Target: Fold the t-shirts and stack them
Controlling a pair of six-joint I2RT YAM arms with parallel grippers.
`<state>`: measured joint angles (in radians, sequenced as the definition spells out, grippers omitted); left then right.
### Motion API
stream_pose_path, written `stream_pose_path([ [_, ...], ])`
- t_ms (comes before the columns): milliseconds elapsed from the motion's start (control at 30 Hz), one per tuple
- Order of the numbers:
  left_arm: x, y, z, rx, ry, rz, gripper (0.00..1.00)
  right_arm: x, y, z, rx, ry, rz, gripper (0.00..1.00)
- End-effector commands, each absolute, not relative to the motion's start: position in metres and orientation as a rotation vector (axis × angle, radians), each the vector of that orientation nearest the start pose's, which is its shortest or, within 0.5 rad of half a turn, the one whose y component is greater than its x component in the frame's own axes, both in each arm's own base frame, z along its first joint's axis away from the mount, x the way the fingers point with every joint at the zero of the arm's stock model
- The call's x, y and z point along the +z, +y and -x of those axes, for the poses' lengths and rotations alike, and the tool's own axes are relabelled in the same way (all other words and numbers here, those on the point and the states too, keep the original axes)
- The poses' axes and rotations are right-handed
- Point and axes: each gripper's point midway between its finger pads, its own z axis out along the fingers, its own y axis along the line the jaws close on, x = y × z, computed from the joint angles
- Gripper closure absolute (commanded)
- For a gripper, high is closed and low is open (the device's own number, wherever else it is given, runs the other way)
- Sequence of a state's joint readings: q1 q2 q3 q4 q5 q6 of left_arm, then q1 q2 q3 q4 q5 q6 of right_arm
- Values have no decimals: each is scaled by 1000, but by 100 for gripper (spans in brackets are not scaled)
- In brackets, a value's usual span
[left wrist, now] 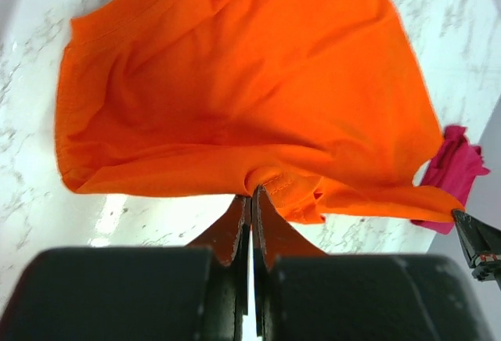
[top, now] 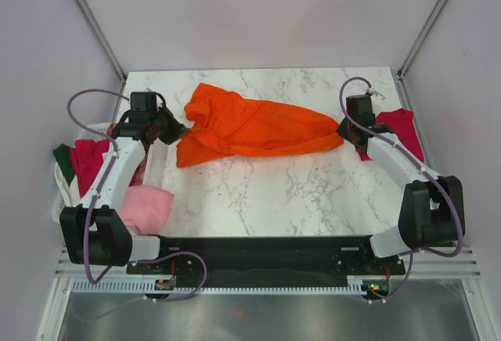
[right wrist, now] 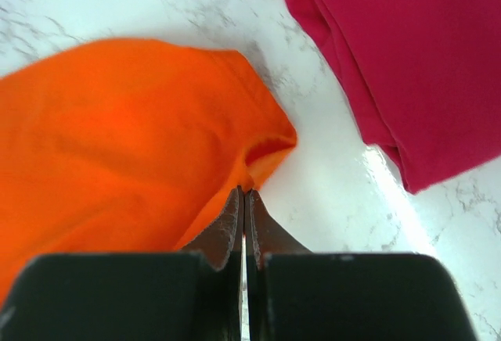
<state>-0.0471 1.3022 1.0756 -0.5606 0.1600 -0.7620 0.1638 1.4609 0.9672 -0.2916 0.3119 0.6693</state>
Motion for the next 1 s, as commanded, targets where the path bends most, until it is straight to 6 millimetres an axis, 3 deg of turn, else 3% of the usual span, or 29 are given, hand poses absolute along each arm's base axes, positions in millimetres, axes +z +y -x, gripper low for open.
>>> stream_pose_path([
  [0, 228, -80, -385, -666, 2197, 746, 98, 185, 42, -430, 157, 2047, -684, 100],
  [33, 235, -79, -388, -674, 2204, 748, 98, 192, 43, -434, 164, 2051, -679, 100],
  [67, 267, -80, -398, -696, 2147, 713, 98, 225, 47, -446, 209, 1996, -663, 100],
  [133, 292, -80, -405, -722, 2128, 693, 98, 259, 52, -451, 258, 1945, -625, 100],
  [167, 333, -80, -410, -747, 2048, 636, 98, 291, 55, -455, 294, 1886, -599, 100],
  [233, 377, -80, -405, -773, 1961, 567, 98, 335, 60, -449, 352, 1812, -534, 100],
  [267, 414, -78, -397, -767, 1880, 516, 98, 363, 61, -444, 374, 1761, -513, 100],
  [300, 434, -77, -390, -763, 1834, 490, 98, 380, 63, -438, 396, 1730, -490, 100],
  [333, 471, -73, -370, -751, 1737, 455, 98, 406, 59, -422, 405, 1675, -472, 100],
  [400, 504, -69, -344, -732, 1646, 419, 98, 438, 57, -402, 422, 1602, -451, 100],
  [433, 521, -66, -329, -726, 1596, 401, 98, 462, 54, -378, 442, 1539, -435, 100],
  [467, 549, -67, -298, -731, 1516, 354, 98, 471, 53, -367, 450, 1513, -427, 100],
  [500, 562, -68, -281, -738, 1475, 330, 98, 481, 52, -354, 461, 1483, -415, 100],
  [533, 576, -69, -263, -748, 1432, 308, 98, 501, 49, -329, 479, 1424, -392, 100],
  [567, 587, -68, -247, -754, 1394, 300, 98, 507, 48, -317, 485, 1401, -386, 100],
  [600, 602, -69, -218, -764, 1332, 276, 98, 515, 46, -304, 493, 1375, -379, 100],
  [633, 615, -68, -200, -766, 1284, 262, 98, 529, 42, -279, 499, 1323, -365, 100],
  [800, 654, -66, -111, -793, 1092, 211, 98, 558, 22, -212, 480, 1207, -395, 100],
  [833, 658, -65, -101, -797, 1065, 212, 98, 563, 18, -195, 482, 1180, -398, 100],
  [933, 663, -66, -76, -839, 1020, 212, 98, 569, 8, -170, 474, 1131, -427, 100],
  [967, 662, -67, -76, -848, 1024, 214, 98, 570, 7, -166, 477, 1128, -426, 100],
])
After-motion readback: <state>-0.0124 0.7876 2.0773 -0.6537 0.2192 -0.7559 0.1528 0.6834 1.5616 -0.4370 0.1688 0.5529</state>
